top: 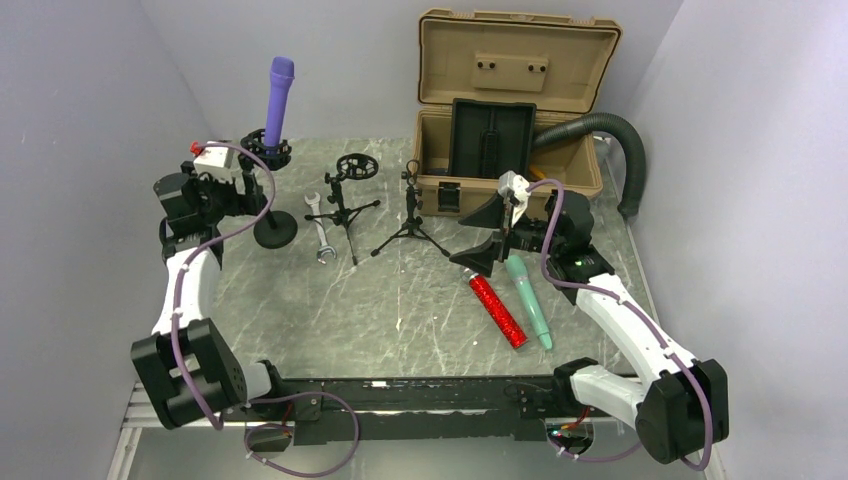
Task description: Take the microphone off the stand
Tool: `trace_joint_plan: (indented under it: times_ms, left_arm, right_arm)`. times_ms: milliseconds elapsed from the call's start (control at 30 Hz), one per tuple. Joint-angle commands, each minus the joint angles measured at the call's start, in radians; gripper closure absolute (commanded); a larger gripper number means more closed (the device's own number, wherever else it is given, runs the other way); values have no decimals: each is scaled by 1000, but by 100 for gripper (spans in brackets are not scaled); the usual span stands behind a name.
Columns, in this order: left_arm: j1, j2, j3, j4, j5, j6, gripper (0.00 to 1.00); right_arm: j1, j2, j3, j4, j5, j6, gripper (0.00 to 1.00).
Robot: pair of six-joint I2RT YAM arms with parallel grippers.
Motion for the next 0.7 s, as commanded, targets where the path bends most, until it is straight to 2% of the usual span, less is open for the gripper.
trace_joint_plan:
  times_ms: [0, 333, 667]
  left_arm:
    - [4, 60, 27, 120, 90, 9, 8]
    - [4, 175, 58, 183, 153, -5, 23]
    - [3, 206, 41, 258, 217, -30, 38]
  right_arm:
    - [-5, -19, -9, 51, -27, -28, 0]
    - [-4, 1, -12, 55, -30, -36, 0]
    - [-6, 14, -15, 57, -28, -41, 0]
